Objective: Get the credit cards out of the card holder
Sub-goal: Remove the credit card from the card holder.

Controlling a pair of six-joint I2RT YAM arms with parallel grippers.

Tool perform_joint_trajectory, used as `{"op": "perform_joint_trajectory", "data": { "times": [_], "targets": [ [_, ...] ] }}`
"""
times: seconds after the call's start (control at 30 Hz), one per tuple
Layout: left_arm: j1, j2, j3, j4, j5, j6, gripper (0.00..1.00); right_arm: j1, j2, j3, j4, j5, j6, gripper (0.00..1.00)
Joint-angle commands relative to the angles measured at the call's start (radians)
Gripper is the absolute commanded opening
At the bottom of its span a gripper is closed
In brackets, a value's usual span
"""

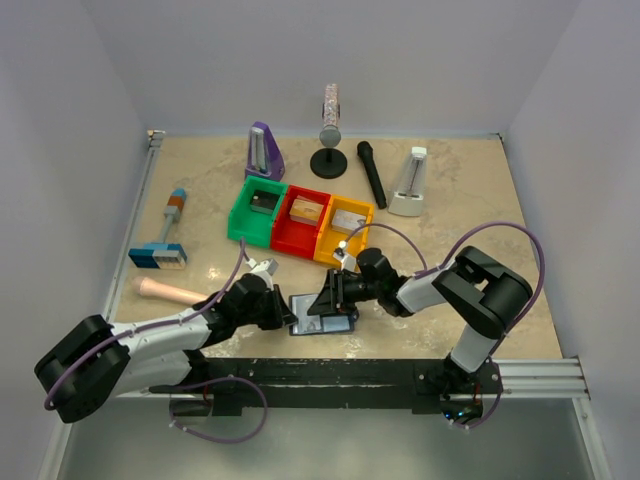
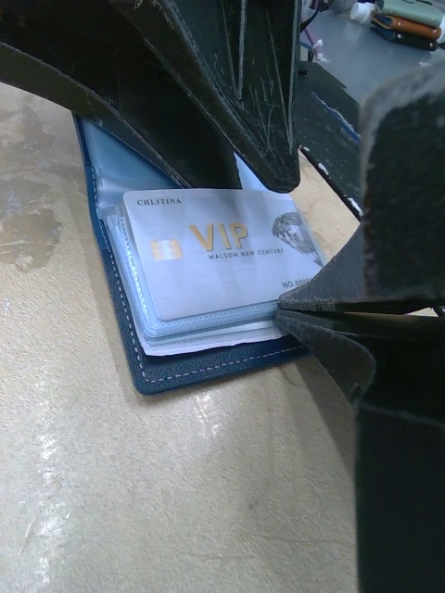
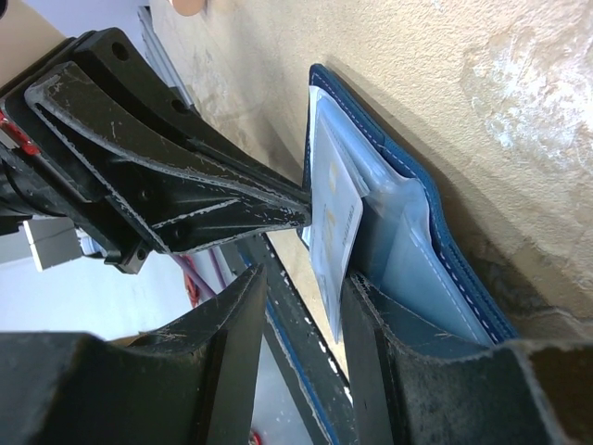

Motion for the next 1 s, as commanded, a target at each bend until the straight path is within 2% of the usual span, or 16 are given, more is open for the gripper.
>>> {"op": "perform_joint_trajectory", "data": {
  "times": [0.0,0.33,0.67,0.97],
  "targets": [
    [0.0,0.032,-0.01,-0.009,0.005,0.017,0.06,0.006,-0.011,0.043,-0.005,-0.025,-0.022,0.41],
    [0.0,0.06,0.002,0.015,0.02,0.027,0.06,0.006,-0.002,0.055,-0.019,-0.026,-0.028,0.41],
    [0.0,0.05,0.008,-0.015,0.0,0.03,0.13,0.006,-0.036,0.065,-0.088,-0.032,-0.067,0.39],
    [0.0,0.023,-0.004,-0.044,-0.02,0.017,0.14,0.006,-0.068,0.052,-0.113,-0.029,-0.074,0.37]
  ]
}}
